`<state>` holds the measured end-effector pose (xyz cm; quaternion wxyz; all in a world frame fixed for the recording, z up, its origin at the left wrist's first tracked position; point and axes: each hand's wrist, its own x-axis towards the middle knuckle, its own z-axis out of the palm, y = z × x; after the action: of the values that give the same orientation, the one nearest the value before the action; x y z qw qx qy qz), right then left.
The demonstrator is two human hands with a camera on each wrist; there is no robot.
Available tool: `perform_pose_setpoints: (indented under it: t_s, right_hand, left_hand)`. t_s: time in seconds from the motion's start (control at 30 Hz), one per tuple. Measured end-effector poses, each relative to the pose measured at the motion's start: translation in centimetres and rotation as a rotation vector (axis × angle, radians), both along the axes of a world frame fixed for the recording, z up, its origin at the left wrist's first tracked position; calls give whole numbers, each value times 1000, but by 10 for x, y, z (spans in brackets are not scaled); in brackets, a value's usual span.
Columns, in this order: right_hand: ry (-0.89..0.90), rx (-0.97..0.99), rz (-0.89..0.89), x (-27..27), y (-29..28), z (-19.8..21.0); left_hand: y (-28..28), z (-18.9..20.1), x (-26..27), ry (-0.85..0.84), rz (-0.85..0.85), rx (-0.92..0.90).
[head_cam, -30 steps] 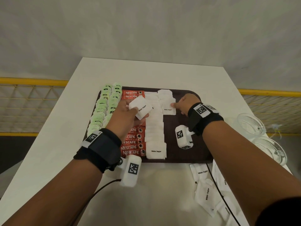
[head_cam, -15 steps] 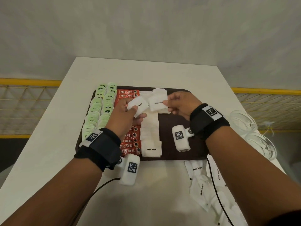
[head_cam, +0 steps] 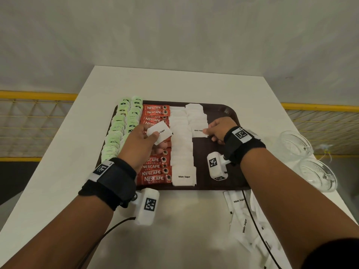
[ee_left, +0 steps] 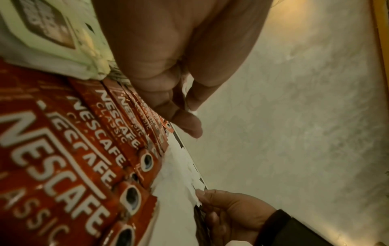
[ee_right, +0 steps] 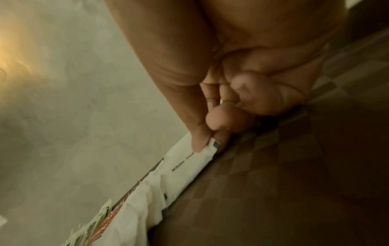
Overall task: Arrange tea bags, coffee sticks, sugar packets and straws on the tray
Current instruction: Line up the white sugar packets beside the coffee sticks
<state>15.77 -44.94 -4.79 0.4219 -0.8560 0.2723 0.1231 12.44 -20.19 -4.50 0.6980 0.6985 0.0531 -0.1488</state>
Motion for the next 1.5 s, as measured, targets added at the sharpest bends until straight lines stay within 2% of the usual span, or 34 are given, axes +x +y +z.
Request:
perform_pose_setpoints:
  t_s: [0.2, 0.3, 0.37, 0.47, 0.53, 0.6, 0.7, 0.8, 0.9, 0.97, 1.33, 1.5]
  right_hand:
    - [54, -95, 57, 2, -2, 1]
    - [-103, -170, 110, -3, 1, 12]
    - [-187, -47, 183, -10, 12, 25]
    - [-160, 201, 361, -20, 33, 40]
    - [-171, 234, 400, -22, 38, 40]
    - [-228, 248, 337, -20, 33, 34]
    - [-336, 325, 76, -15, 12, 22]
    - [-259, 158, -48, -14, -10, 11]
    - [-50, -26, 56, -18, -16, 7]
    - [24, -45, 91, -20, -13, 5]
    - [40, -85, 81, -11, -10, -2]
    - [-39, -186, 140, -41, -15, 27]
  left_hand:
    - [1, 5, -1, -24, -31, -3]
    - [-3, 8, -3, -34, -61, -39]
    - [-7, 9, -3, -36, -73, -40]
    - [-15, 12, -3, -62, -119, -16]
    - [-20, 13, -4, -70, -143, -2]
    - [-22, 13, -4, -80, -140, 33]
    - [-17, 14, -4, -130, -100, 129]
    - [-10, 18, -8, -132, -39, 114]
    - [-5, 16, -13, -143, -11, 126]
    - [-3, 13, -17, -146, 4, 133]
    - [-1, 13, -38, -137, 36, 140]
    - [-14, 24, -51, -170, -22, 169]
